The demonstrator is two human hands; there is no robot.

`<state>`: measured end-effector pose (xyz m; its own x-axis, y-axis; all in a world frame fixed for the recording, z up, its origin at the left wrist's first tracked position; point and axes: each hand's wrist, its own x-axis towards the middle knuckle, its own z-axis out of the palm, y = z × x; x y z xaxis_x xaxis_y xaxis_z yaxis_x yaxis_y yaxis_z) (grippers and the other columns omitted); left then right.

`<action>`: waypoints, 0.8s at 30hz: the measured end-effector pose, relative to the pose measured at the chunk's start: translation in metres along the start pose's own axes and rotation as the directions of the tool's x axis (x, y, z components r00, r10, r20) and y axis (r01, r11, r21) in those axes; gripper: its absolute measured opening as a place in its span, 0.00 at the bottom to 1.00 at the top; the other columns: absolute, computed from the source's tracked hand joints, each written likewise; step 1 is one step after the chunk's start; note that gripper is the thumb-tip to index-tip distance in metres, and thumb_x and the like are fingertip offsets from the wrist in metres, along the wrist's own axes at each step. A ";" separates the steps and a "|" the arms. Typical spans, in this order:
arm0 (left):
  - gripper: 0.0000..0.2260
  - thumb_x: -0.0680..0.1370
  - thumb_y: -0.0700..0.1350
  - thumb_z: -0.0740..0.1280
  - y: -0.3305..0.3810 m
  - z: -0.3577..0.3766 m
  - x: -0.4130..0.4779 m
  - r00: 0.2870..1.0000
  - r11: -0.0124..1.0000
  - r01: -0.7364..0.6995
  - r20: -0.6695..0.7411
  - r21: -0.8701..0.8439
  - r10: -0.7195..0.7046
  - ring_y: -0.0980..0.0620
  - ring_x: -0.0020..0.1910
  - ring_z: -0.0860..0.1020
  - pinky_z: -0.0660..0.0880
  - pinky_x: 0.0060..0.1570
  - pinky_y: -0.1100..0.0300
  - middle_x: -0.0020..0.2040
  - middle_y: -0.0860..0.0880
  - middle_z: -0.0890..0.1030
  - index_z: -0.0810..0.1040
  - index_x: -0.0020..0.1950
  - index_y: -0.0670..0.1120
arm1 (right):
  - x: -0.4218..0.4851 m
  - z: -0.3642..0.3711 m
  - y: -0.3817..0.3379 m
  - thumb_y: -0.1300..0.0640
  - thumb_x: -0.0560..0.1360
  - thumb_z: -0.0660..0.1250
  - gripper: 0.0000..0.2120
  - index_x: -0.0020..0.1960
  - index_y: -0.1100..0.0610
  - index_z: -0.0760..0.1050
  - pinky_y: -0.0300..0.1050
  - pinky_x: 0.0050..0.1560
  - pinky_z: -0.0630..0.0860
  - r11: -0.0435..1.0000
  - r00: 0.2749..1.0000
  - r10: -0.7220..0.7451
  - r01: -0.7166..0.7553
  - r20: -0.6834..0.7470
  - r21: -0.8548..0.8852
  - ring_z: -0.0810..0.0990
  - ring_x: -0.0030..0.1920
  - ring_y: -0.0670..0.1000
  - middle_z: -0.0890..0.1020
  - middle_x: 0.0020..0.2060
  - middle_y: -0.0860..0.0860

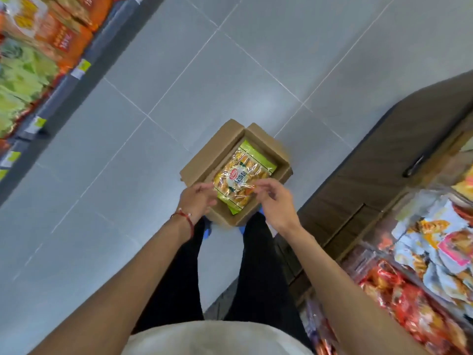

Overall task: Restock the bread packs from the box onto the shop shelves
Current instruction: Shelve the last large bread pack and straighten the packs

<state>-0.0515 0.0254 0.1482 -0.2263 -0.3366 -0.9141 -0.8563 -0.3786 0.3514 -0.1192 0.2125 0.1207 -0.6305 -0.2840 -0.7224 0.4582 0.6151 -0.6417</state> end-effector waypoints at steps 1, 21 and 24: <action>0.06 0.81 0.40 0.63 -0.006 0.009 0.008 0.997 0.994 0.082 0.010 -0.078 -0.082 0.54 0.37 0.77 0.73 0.34 0.66 0.45 0.48 0.80 0.77 0.47 0.48 | 0.014 -0.004 0.006 0.58 0.83 0.65 0.12 0.66 0.54 0.79 0.53 0.67 0.78 0.999 1.000 0.004 -0.003 0.024 -0.043 0.81 0.60 0.47 0.83 0.57 0.48; 0.15 0.84 0.38 0.55 -0.167 0.067 0.317 0.888 0.889 0.456 0.087 -0.048 -0.451 0.55 0.34 0.70 0.68 0.37 0.63 0.37 0.50 0.71 0.67 0.38 0.47 | 0.293 0.070 0.196 0.49 0.84 0.63 0.20 0.74 0.53 0.72 0.54 0.69 0.75 0.870 1.000 -0.014 0.012 0.000 -0.492 0.77 0.65 0.49 0.75 0.70 0.50; 0.12 0.80 0.42 0.63 -0.188 0.088 0.367 0.893 0.893 0.450 -0.029 0.000 -0.450 0.47 0.44 0.77 0.78 0.52 0.55 0.44 0.45 0.77 0.70 0.37 0.47 | 0.338 0.072 0.225 0.48 0.83 0.63 0.24 0.77 0.53 0.68 0.57 0.74 0.70 0.833 1.000 -0.028 0.024 0.000 -0.553 0.72 0.72 0.53 0.71 0.74 0.52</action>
<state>-0.0146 0.0485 -0.2710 0.1968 -0.1556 -0.9680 -0.8666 -0.4894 -0.0975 -0.1846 0.2022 -0.2867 -0.6433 -0.3012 -0.7039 0.0203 0.9123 -0.4089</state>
